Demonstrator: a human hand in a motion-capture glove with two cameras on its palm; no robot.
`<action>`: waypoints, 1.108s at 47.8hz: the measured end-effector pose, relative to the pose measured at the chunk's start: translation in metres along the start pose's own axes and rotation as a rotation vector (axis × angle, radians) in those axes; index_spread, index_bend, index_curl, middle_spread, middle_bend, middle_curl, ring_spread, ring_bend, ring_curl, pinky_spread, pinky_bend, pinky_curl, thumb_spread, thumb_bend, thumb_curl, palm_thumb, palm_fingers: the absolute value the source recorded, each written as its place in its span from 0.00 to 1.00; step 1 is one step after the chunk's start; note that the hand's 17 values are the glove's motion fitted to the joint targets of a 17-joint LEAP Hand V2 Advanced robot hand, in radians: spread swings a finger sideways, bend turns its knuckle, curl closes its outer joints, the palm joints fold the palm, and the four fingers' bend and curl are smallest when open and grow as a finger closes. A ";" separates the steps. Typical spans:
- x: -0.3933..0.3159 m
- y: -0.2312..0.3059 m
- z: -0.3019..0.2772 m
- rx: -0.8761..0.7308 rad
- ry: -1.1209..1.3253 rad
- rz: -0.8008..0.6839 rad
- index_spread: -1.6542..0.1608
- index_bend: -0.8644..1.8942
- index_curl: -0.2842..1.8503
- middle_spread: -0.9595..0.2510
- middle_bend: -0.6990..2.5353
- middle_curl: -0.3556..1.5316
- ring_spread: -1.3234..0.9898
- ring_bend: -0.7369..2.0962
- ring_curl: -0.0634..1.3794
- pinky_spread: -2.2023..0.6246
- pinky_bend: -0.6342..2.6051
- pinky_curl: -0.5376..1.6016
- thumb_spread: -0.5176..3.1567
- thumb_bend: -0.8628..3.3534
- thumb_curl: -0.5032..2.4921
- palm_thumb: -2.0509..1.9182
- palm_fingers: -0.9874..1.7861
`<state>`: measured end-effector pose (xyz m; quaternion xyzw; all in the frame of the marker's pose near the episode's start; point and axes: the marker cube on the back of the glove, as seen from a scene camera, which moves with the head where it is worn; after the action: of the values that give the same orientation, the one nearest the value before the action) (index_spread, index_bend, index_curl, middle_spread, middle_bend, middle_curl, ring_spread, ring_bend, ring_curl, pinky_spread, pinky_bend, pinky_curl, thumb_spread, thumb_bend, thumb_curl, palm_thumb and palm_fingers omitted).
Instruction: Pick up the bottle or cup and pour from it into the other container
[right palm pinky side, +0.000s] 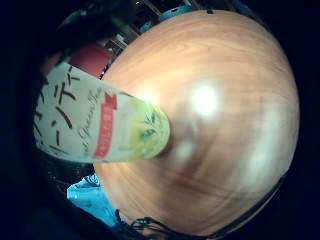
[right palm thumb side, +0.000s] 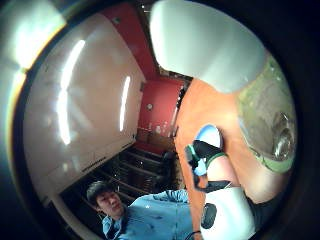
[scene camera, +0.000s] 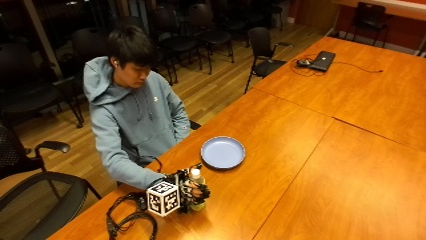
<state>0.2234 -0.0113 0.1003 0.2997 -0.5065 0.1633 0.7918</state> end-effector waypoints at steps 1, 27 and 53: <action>-0.001 -0.001 0.000 0.017 -0.010 -0.005 0.75 0.36 0.19 0.87 0.28 0.33 0.64 0.45 0.26 0.87 0.42 0.37 0.37 0.21 0.30 0.69 0.47; -0.008 -0.019 0.030 0.178 -0.104 -0.010 0.85 0.38 0.31 0.76 0.31 0.41 0.52 0.43 0.32 0.73 0.35 0.39 0.23 0.20 0.36 0.79 0.76; -0.108 -0.015 0.124 -0.300 0.698 -0.124 0.87 0.38 0.35 0.76 0.30 0.45 0.51 0.42 0.35 0.71 0.34 0.41 0.18 0.20 0.39 0.79 0.78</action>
<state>0.0973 -0.0973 0.0372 0.1368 -0.2057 0.1316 0.9600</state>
